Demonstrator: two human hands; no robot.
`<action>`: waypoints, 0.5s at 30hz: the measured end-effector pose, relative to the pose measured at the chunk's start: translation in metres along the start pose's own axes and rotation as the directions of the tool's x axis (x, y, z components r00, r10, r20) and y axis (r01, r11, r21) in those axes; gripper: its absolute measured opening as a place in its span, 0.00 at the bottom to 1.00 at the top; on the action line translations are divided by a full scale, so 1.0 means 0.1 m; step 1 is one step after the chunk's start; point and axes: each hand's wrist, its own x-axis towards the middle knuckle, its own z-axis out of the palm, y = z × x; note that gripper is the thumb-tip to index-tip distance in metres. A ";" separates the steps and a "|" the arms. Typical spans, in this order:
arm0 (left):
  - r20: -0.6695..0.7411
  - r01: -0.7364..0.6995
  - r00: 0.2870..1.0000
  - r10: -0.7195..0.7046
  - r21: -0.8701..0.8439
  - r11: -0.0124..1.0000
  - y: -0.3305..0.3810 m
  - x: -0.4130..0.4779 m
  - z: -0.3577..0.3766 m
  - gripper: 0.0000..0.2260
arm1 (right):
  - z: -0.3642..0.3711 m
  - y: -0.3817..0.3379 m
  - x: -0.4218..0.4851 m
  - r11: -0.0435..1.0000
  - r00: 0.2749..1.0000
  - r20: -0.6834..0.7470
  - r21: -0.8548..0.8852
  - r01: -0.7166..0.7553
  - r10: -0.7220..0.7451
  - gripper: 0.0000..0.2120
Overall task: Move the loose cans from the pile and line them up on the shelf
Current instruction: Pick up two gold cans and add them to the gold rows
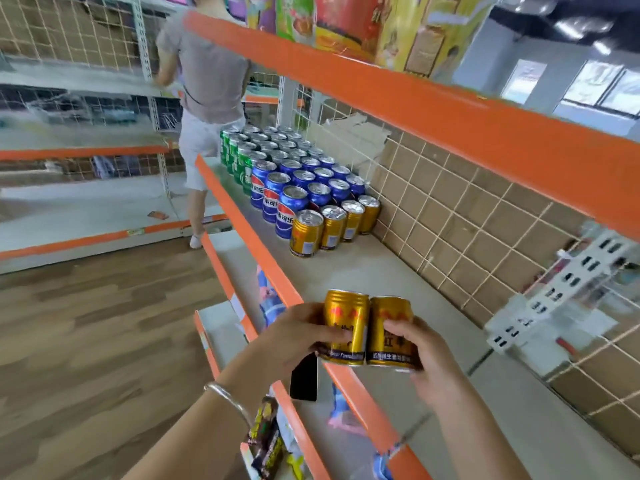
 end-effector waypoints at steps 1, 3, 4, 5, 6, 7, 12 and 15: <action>-0.048 -0.020 0.999 0.021 0.021 1.000 0.00 0.13 -0.02 0.23 | 0.01 -0.03 0.12 0.999 0.999 -0.014 -0.030 0.032 -0.032 0.15; -0.137 -0.052 0.989 0.060 0.063 0.997 0.01 0.34 -0.08 0.24 | 0.05 -0.04 0.33 0.996 0.996 -0.045 -0.063 0.070 -0.073 0.19; -0.174 -0.056 0.982 0.069 0.080 0.995 0.00 0.43 -0.12 0.21 | 0.06 -0.03 0.43 0.995 0.995 -0.061 -0.068 0.070 -0.075 0.23; -0.190 -0.058 0.979 0.073 0.088 0.994 0.01 0.52 -0.16 0.18 | 0.08 -0.01 0.53 0.996 0.995 -0.072 -0.064 0.070 -0.074 0.26; -0.198 -0.058 0.977 0.077 0.096 0.994 0.01 0.60 -0.19 0.17 | 0.09 0.00 0.62 0.996 0.994 -0.075 -0.060 0.073 -0.078 0.27; -0.210 -0.059 0.974 0.081 0.108 0.992 0.02 0.69 -0.24 0.18 | 0.12 0.00 0.71 0.995 0.993 -0.082 -0.059 0.079 -0.083 0.27; -0.217 -0.111 0.963 0.159 0.221 0.969 0.07 1.14 -0.49 0.28 | 0.22 0.04 1.19 0.989 0.981 -0.127 -0.022 0.146 -0.148 0.20; -0.177 -0.161 0.962 0.208 0.246 0.956 0.10 1.35 -0.62 0.24 | 0.25 0.11 1.39 0.980 0.970 -0.139 -0.005 0.198 -0.197 0.20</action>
